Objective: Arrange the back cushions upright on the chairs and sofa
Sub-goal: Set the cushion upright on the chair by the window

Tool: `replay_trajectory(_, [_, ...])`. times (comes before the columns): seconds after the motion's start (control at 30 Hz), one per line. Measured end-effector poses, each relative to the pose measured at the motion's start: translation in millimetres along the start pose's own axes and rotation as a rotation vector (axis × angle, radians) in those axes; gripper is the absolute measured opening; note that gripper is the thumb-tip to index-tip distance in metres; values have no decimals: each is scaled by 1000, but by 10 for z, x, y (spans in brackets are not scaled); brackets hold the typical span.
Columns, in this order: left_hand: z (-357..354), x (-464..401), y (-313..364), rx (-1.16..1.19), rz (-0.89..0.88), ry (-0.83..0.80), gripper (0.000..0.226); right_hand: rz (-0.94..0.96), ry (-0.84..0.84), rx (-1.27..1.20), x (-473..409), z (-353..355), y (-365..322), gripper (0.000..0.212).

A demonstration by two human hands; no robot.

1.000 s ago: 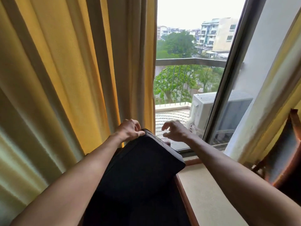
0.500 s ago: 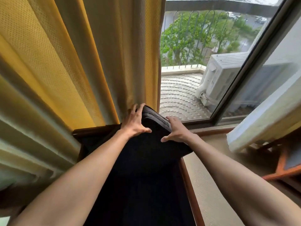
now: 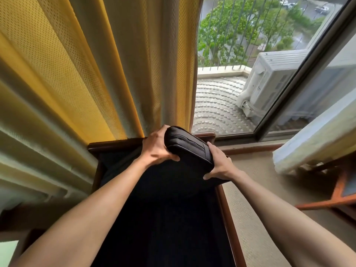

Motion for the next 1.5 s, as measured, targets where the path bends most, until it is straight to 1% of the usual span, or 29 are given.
replay_trajectory(0.1, [-4, 126, 4, 19, -30, 20, 95, -31, -4, 25, 89, -67, 193, 138])
replay_trajectory(0.13, [0, 167, 9, 30, -38, 28, 95, -23, -1, 54, 112, -71, 209, 132])
replay_trajectory(0.23, [111, 286, 0, 94, -71, 42, 94, 60, 38, 135, 212, 7, 89, 104])
replay_trajectory(0.33, [450, 410, -142, 194, -68, 64, 91, 222, 140, 228, 329, 283, -301, 86])
replay_trajectory(0.4, [659, 527, -342, 253, -13, 77, 93, 315, 167, 236, 390, 508, -657, 85])
replay_trajectory(0.47, [747, 695, -575, 345, 87, 75, 92, 359, 146, 257, 417, 665, -991, 82])
replay_trajectory(0.57, [706, 1004, -879, 386, 220, 61, 92, 390, 106, 405, 440, 669, -1431, 77])
replay_trajectory(0.63, [581, 1152, -1093, 315, 282, 28, 98, 384, 59, 492, 451, 478, -1558, 78])
replay_trajectory(0.7, [418, 1236, -1290, 172, 310, -90, 104, 382, 16, 538, 463, 148, -1555, 79])
replay_trajectory(0.73, [325, 1258, -1374, 73, 305, -171, 105, 391, 13, 542, 471, -30, -1544, 78])
replay_trajectory(0.8, [155, 1307, -1434, -200, 289, -329, 108, 440, 61, 536, 513, -330, -1585, 77])
replay_trajectory(0.83, [107, 1314, -1418, -357, 293, -362, 111, 481, 100, 535, 523, -421, -1645, 80])
replay_trajectory(0.87, [70, 1307, -1341, -484, 283, -379, 115, 526, 127, 540, 532, -474, -1719, 86])
replay_trajectory(0.9, [22, 1291, -1193, -555, 245, -380, 121, 549, 137, 551, 555, -505, -1770, 95])
replay_trajectory(0.97, [-102, 1187, -841, -543, 112, -297, 127, 537, 153, 572, 592, -455, -1757, 109])
replay_trajectory(1.03, [-140, 1099, -624, -435, 82, -236, 121, 444, 175, 526, 606, -299, -1565, 119])
replay_trajectory(1.1, [-134, 1068, -571, -369, 89, -193, 113, 329, 222, 384, 634, -98, -1179, 130])
replay_trajectory(1.13, [-121, 1081, -585, -352, 90, -169, 109, 316, 228, 251, 673, -25, -971, 134])
replay_trajectory(1.2, [-88, 1140, -652, -326, 105, -132, 103, 367, 186, -88, 746, 23, -650, 134])
replay_trajectory(1.23, [-81, 1180, -686, -314, 114, -120, 100, 366, 176, -209, 776, 11, -546, 129])
replay_trajectory(1.27, [-75, 1221, -704, -299, 121, -112, 98, 345, 185, -271, 798, 3, -513, 120])
replay_trajectory(1.33, [-38, 1300, -689, -269, 136, -99, 93, 325, 229, -299, 811, 11, -592, 96])
replay_trajectory(1.37, [5, 1333, -679, -258, 139, -85, 92, 342, 236, -302, 804, 19, -656, 88])
replay_trajectory(1.43, [143, 1403, -726, -250, 151, -57, 93, 391, 222, -328, 806, 73, -863, 83])
replay_trajectory(1.5, [311, 1478, -894, -221, 190, -80, 100, 468, 186, -346, 810, 153, -1148, 82])
Point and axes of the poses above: each hand's wrist, its own x-axis away from the middle knuckle, its own z-axis out of the back of the hand, y = z × x, the point moved 7 cm from there along -x, towards the middle knuckle, and after that the axes turned 8 degrees about -x, right-handed, at the moved point
